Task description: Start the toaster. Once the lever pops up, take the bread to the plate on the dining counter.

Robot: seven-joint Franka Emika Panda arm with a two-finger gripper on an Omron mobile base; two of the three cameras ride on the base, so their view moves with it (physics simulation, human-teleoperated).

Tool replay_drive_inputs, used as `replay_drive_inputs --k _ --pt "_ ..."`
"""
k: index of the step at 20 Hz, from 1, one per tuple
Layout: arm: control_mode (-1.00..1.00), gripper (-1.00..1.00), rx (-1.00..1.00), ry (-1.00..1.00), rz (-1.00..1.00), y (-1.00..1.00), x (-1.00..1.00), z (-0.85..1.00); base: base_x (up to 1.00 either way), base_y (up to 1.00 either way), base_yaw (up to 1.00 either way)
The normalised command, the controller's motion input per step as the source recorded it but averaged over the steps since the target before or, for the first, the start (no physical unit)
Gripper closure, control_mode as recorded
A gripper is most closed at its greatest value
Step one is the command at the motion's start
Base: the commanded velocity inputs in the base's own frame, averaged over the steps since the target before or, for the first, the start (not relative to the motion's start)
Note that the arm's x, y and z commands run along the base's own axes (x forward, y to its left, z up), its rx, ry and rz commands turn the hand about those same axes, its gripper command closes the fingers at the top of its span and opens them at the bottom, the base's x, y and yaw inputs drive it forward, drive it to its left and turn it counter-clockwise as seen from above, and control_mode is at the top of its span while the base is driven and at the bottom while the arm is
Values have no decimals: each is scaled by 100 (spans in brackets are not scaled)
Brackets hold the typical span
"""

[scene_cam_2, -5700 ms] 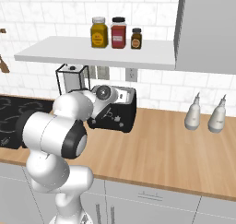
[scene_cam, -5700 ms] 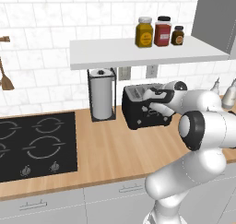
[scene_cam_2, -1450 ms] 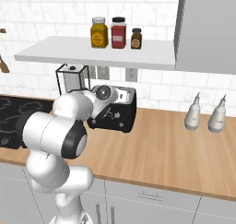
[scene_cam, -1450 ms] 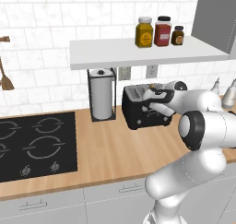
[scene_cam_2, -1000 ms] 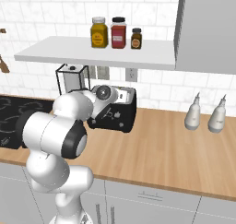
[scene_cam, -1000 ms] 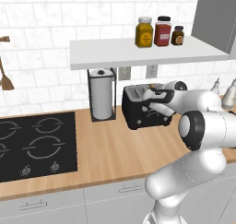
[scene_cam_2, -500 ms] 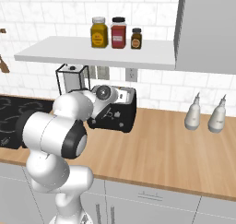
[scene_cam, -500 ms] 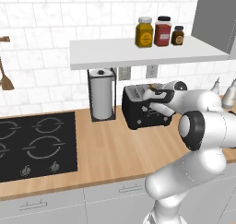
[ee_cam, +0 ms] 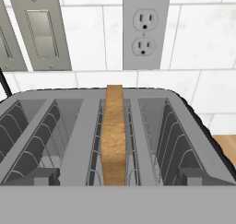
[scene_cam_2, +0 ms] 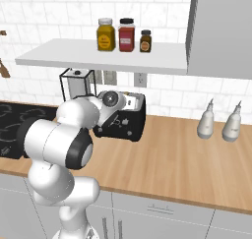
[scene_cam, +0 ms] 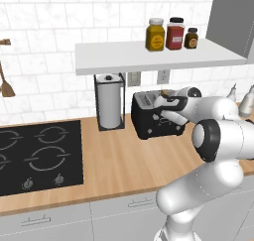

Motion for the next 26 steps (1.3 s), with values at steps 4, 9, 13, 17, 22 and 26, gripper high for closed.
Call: replay_drive_inputs --k 4,9,13,17,22,26 --pt "-100 -100 0 0 0 0 0 0 0 0 0" --pt "-100 -100 0 0 0 0 0 0 0 0 0" --pt "-100 -100 0 0 0 0 0 0 0 0 0" --pt "-100 -100 0 0 0 0 0 0 0 0 0" --pt "-100 -100 0 0 0 0 0 0 0 0 0" --pt "-100 -100 0 0 0 0 0 0 0 0 0"
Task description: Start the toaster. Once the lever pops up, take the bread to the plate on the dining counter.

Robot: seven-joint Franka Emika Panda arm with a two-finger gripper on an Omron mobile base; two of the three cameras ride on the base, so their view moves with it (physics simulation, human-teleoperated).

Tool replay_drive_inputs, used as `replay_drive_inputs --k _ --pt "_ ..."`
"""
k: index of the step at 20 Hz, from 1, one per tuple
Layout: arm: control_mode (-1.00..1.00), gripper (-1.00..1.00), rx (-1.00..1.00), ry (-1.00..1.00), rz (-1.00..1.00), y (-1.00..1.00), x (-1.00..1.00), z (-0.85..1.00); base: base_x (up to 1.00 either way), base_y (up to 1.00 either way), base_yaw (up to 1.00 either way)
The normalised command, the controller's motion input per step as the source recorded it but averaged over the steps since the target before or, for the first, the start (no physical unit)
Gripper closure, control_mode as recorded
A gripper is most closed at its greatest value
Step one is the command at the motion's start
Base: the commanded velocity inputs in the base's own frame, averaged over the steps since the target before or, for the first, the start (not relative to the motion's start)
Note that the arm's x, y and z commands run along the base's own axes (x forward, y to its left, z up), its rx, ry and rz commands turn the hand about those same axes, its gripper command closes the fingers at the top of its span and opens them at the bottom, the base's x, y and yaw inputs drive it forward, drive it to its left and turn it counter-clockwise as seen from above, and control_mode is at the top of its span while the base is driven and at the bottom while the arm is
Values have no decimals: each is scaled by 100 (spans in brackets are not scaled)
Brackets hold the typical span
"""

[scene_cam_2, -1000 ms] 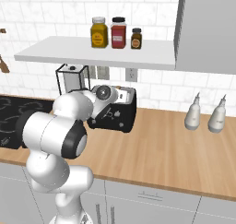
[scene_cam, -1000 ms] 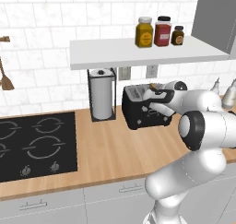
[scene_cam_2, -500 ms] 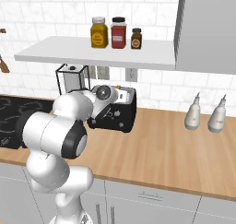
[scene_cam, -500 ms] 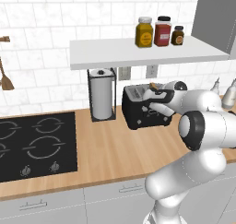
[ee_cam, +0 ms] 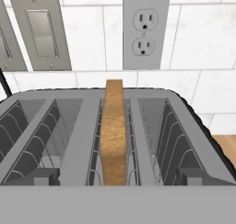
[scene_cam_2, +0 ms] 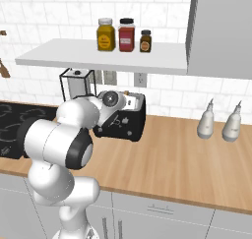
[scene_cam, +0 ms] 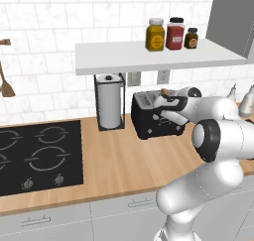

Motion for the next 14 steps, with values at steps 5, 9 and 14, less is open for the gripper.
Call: replay_drive_inputs --k 5,9,14 --pt "-100 -100 0 0 0 0 0 0 0 0 0" --pt "-100 -100 0 0 0 0 0 0 0 0 0" --pt "-100 -100 0 0 0 0 0 0 0 0 0"
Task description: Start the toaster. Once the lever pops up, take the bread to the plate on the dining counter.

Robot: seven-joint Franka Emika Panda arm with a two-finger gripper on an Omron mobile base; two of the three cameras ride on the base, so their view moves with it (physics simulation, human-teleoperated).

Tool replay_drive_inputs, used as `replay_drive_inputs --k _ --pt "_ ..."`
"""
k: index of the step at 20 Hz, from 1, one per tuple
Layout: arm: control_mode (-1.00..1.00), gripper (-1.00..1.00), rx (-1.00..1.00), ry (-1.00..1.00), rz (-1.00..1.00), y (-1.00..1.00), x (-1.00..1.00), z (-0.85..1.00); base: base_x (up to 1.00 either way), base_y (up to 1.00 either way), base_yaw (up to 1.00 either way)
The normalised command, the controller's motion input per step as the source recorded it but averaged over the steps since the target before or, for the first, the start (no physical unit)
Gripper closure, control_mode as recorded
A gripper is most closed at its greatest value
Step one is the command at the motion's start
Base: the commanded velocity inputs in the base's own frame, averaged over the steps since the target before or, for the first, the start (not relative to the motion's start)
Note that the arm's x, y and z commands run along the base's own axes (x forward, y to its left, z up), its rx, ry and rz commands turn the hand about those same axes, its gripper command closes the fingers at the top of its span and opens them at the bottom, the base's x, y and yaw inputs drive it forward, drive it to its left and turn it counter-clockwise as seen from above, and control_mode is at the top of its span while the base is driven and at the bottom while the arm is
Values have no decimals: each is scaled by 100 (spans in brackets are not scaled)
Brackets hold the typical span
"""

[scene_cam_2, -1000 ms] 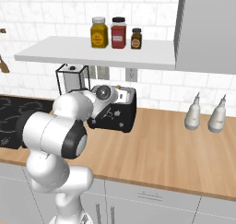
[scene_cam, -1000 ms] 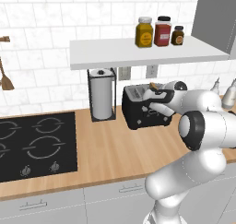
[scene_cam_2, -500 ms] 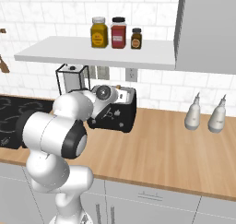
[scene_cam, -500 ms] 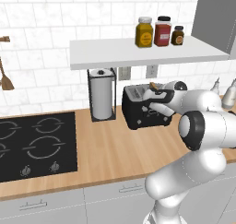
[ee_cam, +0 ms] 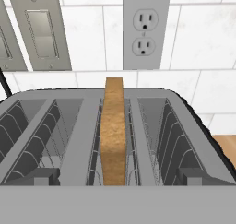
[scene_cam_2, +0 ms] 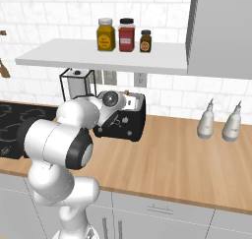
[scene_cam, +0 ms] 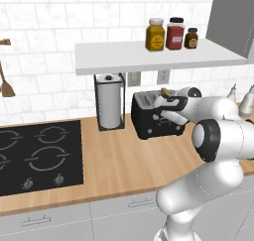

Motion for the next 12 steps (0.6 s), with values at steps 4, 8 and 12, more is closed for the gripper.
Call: replay_drive_inputs --k 4,8,12 --pt "-100 -100 0 0 0 0 0 0 0 0 0" --pt "-100 -100 0 0 0 0 0 0 0 0 0" --pt "-100 -100 0 0 0 0 0 0 0 0 0"
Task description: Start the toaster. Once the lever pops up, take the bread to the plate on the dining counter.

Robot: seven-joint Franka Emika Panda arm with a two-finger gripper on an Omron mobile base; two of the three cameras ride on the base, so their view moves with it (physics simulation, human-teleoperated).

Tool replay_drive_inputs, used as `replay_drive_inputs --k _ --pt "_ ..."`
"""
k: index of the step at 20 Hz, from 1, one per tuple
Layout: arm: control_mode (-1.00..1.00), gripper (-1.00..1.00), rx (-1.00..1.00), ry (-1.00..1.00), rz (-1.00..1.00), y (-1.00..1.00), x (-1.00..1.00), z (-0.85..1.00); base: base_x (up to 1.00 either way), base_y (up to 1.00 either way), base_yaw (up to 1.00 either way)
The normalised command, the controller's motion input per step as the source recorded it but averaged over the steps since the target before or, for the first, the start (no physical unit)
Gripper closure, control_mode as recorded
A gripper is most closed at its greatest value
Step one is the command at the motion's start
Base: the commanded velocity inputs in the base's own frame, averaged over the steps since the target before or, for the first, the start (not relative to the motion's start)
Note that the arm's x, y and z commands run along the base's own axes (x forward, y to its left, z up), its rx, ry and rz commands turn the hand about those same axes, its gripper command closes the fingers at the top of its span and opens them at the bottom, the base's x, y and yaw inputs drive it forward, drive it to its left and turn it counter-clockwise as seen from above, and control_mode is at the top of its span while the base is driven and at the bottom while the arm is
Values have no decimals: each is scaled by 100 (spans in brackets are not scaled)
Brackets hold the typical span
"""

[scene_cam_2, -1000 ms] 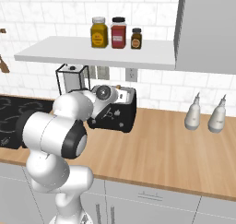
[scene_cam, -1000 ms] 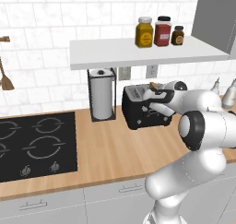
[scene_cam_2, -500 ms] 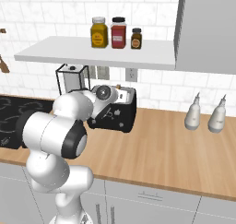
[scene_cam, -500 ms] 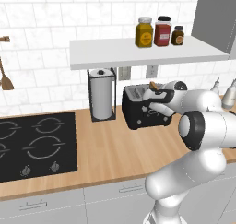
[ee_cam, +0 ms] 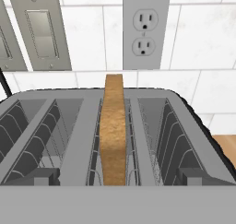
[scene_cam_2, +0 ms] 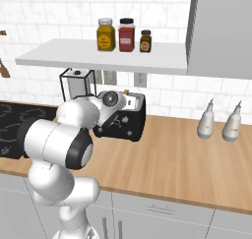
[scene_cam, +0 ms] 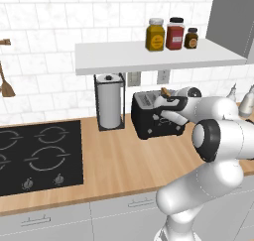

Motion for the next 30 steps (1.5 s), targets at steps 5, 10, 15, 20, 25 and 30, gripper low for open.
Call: replay_drive_inputs --k 5,10,15,20,25,30 --pt "-100 -100 0 0 0 0 0 0 0 0 0" --pt "-100 -100 0 0 0 0 0 0 0 0 0" --pt "-100 -100 0 0 0 0 0 0 0 0 0" --pt "-100 -100 0 0 0 0 0 0 0 0 0" --pt "-100 -100 0 0 0 0 0 0 0 0 0" --pt "-100 -100 0 0 0 0 0 0 0 0 0"
